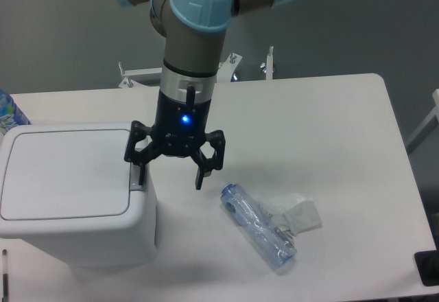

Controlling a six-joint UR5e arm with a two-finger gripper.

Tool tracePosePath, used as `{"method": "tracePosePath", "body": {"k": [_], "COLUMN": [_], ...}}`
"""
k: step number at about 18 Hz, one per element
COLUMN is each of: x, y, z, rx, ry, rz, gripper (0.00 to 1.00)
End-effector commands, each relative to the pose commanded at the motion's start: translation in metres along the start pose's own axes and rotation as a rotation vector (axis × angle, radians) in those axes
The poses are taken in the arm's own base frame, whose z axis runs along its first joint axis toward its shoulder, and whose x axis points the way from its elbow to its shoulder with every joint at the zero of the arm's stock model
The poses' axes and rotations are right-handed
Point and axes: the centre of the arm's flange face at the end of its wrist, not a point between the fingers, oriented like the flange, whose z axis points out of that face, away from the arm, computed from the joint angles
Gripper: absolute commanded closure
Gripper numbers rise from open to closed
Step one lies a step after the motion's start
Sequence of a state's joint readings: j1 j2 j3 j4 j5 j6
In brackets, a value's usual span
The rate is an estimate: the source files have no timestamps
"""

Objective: Open the trash can
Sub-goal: 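Press down on the grey lid button with the gripper fingers, then lift the gripper up and away from the opened trash can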

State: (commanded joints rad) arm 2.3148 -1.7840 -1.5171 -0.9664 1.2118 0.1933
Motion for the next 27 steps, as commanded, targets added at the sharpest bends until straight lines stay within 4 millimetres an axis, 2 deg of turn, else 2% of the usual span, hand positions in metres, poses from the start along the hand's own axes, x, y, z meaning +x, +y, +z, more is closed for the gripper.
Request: {"method": "tracePosePath", "body": {"k": [11,14,16,19,22,25,27], "x": [0.000,0.004,0.000,-0.035,-0.072,-0.100,-0.133], "y": [0.000,-0.016,-0.038,-0.051,-0.043,-0.024,-0.011], "z": [0.000,-0.019,-0.047,-0.078,-0.091,-0.079,-0.083], "rx": [0.003,0.055,0.117,0.157,0.110,-0.009,-0.101], "ry": [-0.001,-0.011,-0.044,-0.165,-0.302,-0.337,-0.373], "rz": [0.001,0.019,0.033,0.036,0.094,0.188,0.222], "gripper": [0.00,0.00,0.00,0.00,0.00,0.00,0.00]}}
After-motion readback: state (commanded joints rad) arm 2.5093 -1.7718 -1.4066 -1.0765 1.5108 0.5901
